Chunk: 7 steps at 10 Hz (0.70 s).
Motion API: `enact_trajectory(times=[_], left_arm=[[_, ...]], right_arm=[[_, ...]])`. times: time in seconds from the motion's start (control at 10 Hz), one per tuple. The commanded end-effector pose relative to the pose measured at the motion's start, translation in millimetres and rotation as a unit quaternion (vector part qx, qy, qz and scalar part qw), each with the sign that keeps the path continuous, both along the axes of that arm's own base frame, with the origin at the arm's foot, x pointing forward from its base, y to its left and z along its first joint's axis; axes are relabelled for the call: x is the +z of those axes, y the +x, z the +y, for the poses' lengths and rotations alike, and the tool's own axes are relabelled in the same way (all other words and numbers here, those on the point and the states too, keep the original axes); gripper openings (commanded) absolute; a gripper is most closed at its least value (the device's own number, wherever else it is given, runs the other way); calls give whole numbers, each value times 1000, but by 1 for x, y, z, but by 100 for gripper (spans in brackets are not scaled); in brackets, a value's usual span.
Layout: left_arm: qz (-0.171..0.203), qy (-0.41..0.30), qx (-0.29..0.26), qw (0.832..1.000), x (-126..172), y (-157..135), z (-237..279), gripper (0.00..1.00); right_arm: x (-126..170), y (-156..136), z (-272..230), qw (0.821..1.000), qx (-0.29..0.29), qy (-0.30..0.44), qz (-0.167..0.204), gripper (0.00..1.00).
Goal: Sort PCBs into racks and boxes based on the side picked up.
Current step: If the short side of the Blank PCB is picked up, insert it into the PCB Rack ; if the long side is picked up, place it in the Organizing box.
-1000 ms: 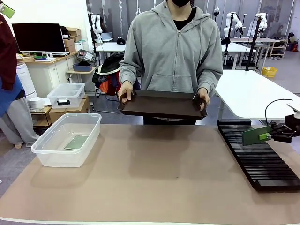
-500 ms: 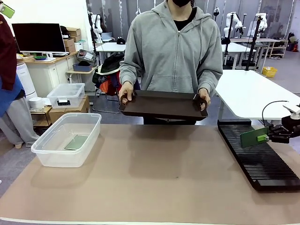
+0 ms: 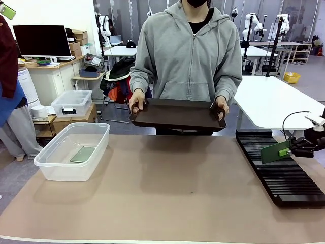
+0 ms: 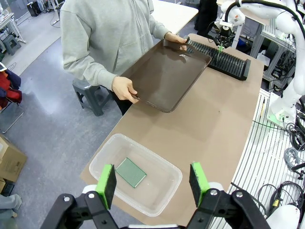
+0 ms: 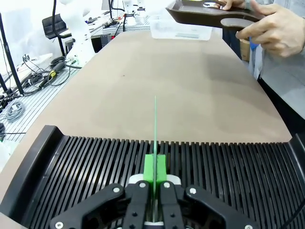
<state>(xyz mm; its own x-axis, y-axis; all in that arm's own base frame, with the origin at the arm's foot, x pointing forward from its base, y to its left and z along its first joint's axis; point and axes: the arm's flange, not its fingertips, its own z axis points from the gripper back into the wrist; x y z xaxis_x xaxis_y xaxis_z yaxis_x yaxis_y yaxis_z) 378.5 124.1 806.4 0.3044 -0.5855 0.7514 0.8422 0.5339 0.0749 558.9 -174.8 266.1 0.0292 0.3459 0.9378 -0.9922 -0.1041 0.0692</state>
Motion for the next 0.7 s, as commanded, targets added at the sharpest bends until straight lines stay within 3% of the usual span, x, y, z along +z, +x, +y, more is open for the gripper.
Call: enact_trajectory(times=[0.0,0.6], left_arm=[[2,-1,5,1000,-1,-1,-2,83],[2,-1,5,1000,-1,-1,-2,83]], right_arm=[[-1,6,6,1000,-4,-20,16,3],[-11,4,7,999,-49,-16,19,3]])
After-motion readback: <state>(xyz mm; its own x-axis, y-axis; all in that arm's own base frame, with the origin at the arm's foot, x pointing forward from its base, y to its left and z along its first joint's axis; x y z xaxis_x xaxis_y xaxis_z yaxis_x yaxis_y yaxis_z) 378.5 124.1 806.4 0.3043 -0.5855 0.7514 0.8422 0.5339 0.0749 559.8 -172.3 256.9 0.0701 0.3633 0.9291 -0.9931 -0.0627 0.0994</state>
